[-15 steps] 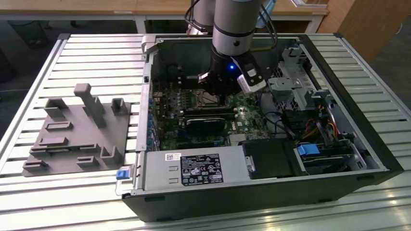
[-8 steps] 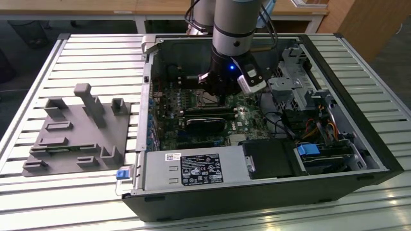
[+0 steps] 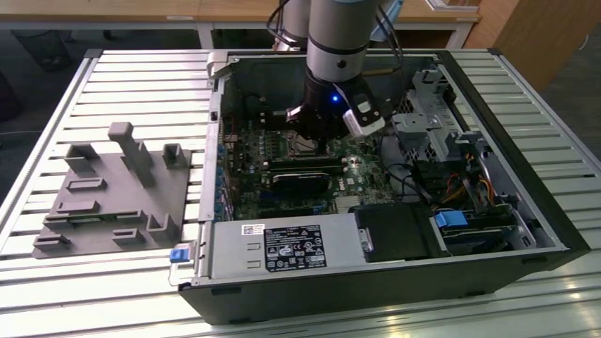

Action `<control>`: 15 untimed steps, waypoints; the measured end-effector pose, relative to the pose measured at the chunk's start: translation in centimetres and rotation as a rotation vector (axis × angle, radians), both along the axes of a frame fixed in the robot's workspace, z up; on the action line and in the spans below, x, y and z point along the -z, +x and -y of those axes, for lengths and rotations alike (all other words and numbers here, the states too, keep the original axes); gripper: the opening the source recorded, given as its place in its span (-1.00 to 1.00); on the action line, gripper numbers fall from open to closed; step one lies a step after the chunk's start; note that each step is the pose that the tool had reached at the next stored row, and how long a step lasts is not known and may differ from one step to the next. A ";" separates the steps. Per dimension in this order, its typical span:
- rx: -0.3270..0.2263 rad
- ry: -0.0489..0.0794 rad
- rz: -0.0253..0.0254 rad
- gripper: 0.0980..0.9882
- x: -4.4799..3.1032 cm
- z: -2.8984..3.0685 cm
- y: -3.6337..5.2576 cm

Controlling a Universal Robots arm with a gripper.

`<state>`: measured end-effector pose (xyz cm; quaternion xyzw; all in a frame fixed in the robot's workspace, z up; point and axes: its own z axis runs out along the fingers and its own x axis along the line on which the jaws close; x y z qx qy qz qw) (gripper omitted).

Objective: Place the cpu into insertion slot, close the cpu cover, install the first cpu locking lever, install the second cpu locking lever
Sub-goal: 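Install the second cpu locking lever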

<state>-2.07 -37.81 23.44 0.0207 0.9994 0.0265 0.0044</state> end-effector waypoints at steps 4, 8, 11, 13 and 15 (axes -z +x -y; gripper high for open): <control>0.000 0.055 0.0000 -0.98 0.01 0.00 0.00; 0.000 0.057 0.0001 -0.98 0.02 0.01 -0.21; 0.000 0.057 0.0001 -0.98 0.02 0.02 -0.60; 0.000 0.057 0.0002 -0.98 0.03 0.02 -0.92; 0.000 0.056 0.0001 -0.98 0.03 0.02 -0.96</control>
